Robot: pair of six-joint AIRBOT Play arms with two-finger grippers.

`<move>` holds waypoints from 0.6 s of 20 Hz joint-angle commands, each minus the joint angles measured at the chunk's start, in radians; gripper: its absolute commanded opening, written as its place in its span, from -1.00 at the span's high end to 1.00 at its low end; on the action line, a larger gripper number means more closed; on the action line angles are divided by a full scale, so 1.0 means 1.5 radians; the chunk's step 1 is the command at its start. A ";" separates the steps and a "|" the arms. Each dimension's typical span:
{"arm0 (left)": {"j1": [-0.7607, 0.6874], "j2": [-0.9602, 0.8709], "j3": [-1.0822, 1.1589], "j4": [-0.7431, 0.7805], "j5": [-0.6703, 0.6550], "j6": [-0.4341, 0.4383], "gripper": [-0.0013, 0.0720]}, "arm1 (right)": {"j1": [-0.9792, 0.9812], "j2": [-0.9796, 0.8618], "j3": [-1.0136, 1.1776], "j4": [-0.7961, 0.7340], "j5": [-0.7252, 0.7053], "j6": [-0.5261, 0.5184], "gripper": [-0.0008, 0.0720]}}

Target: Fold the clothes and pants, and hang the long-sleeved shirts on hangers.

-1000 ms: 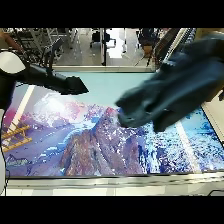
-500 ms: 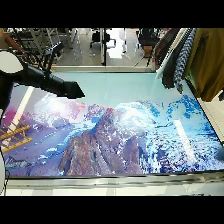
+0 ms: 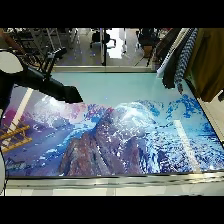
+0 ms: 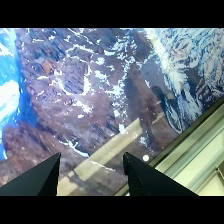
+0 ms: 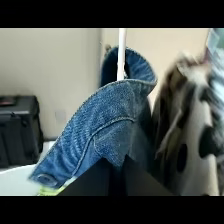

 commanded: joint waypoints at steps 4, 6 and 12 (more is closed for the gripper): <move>-0.001 -0.001 0.000 -0.007 -0.010 0.001 -0.22 | -0.034 0.067 -0.005 0.231 -0.070 0.015 -0.74; -0.001 -0.002 0.000 -0.007 -0.010 0.001 -0.22 | -0.034 0.107 -0.005 0.391 -0.101 -0.012 -0.77; -0.002 -0.002 0.000 0.320 -0.081 -0.027 -0.17 | 0.186 0.103 -0.013 1.057 0.132 -0.347 -0.79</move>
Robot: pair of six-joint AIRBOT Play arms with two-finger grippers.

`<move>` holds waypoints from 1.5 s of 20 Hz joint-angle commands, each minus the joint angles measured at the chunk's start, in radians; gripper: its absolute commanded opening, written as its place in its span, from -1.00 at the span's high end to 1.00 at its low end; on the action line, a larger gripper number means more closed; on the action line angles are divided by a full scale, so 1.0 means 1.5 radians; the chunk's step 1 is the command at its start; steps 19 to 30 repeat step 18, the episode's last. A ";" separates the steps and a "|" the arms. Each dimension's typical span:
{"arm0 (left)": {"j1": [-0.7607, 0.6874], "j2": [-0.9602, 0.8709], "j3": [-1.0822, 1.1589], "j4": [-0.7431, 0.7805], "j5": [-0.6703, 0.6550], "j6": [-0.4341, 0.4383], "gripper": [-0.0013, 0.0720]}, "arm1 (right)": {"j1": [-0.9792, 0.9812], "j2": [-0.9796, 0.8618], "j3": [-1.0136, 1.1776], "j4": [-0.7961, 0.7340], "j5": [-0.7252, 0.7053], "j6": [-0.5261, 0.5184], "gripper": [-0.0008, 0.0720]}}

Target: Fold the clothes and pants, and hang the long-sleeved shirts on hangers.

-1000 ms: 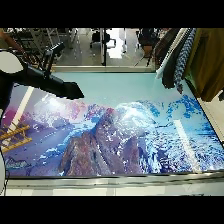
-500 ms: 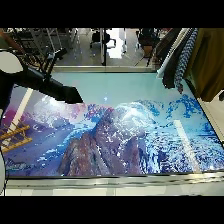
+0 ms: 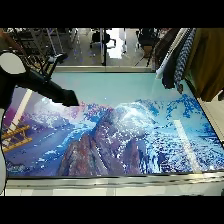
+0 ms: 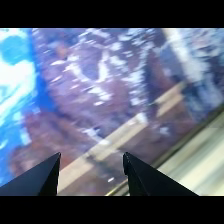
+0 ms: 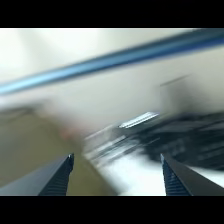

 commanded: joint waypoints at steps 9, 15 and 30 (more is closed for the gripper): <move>0.038 0.066 0.000 0.610 0.050 -0.139 -0.17 | 0.793 -0.180 -0.223 -0.147 0.312 -0.222 0.88; 0.038 0.047 0.000 0.610 0.051 -0.139 -0.17 | 0.848 -0.218 -0.222 -0.262 0.110 -0.252 0.90; 0.038 0.036 0.000 0.610 0.051 -0.139 -0.17 | 0.848 -0.217 -0.222 -0.261 0.068 -0.252 0.90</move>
